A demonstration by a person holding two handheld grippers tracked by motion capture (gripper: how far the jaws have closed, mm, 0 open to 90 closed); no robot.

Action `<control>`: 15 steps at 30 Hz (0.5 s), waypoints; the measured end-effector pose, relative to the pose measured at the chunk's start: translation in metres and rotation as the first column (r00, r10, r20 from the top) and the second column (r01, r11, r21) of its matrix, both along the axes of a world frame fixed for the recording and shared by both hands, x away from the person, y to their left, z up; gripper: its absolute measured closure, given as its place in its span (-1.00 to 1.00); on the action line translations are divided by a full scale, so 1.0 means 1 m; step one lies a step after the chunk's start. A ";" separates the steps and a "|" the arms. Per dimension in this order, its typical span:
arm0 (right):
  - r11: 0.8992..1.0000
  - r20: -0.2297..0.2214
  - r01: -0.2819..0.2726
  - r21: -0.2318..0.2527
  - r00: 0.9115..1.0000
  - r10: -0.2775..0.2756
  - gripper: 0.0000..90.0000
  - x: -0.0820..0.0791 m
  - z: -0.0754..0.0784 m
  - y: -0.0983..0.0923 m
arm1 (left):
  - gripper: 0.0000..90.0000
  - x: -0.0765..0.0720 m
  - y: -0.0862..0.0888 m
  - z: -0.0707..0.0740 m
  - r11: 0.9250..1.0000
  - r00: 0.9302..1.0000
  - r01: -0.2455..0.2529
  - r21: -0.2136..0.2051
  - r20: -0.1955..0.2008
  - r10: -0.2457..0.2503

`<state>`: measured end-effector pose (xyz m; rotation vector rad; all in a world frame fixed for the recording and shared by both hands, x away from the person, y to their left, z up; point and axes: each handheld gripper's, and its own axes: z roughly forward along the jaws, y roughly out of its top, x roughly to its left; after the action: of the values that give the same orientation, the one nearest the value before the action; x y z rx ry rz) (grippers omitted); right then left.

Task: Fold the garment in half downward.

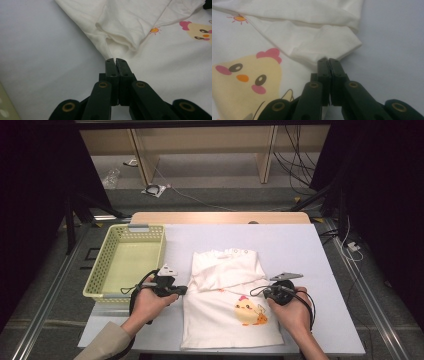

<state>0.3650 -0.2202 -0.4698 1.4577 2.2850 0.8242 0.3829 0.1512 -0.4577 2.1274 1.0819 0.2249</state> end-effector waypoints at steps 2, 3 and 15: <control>1.000 -0.003 -0.005 0.000 1.000 0.005 0.97 0.000 0.000 0.002 | 0.97 0.000 0.002 0.000 1.000 1.000 -0.004 -0.002 -0.004 0.004; 1.000 -0.001 -0.009 -0.002 1.000 0.009 0.97 0.000 -0.001 0.003 | 0.97 -0.001 0.003 0.000 1.000 1.000 -0.005 -0.003 -0.005 0.005; 0.999 -0.009 -0.033 0.001 0.999 0.033 0.97 0.002 -0.001 0.012 | 0.97 -0.004 0.012 0.000 1.000 1.000 -0.013 0.005 -0.003 0.013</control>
<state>0.3665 -0.2084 -0.4713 1.4313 2.3212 0.8295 0.3786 0.1629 -0.4582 2.1264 1.0985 0.2313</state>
